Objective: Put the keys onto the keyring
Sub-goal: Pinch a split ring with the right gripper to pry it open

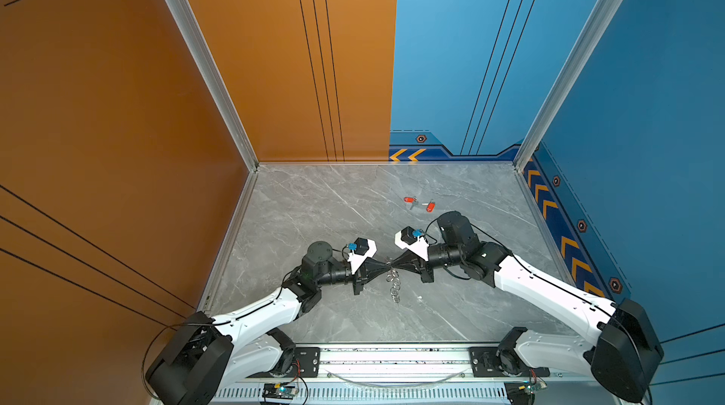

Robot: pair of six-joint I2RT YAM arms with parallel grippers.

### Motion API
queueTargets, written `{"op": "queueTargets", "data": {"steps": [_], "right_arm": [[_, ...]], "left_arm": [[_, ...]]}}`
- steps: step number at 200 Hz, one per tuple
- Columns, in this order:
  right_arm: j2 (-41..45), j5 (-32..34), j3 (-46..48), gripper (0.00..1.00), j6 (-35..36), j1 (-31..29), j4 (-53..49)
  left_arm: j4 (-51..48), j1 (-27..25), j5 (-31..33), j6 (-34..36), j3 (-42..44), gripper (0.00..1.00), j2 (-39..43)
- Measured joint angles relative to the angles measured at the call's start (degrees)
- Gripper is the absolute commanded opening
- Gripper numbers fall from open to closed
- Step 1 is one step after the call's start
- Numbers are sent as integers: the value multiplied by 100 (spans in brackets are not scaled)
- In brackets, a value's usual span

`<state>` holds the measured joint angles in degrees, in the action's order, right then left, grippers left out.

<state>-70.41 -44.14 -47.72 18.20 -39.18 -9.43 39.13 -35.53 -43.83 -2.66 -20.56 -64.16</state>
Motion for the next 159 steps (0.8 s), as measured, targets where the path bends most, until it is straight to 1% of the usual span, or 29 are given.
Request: {"op": "queueTargets", "data": {"steps": [9, 25, 44, 78, 124, 159], "right_arm": [[0, 92, -24, 0, 2, -35, -61], [-28, 376, -118, 0, 52, -153, -247], [-94, 688, -262, 0, 151, -286, -525], [-151, 1045, -455, 0, 299, -400, -887], [-149, 1174, -549, 0, 343, -431, -1060], [-149, 1255, -549, 0, 343, -433, -1119]], "left_arm": [[13, -4, 2, 0, 0, 8, -46], [15, -7, 2, -17, 0, 13, -118], [50, -4, 4, -22, 0, 15, -133], [57, -4, 9, -33, 0, 9, -133], [105, -4, 4, -37, 0, 12, -186], [140, -4, 0, -39, 0, 8, -297]]}}
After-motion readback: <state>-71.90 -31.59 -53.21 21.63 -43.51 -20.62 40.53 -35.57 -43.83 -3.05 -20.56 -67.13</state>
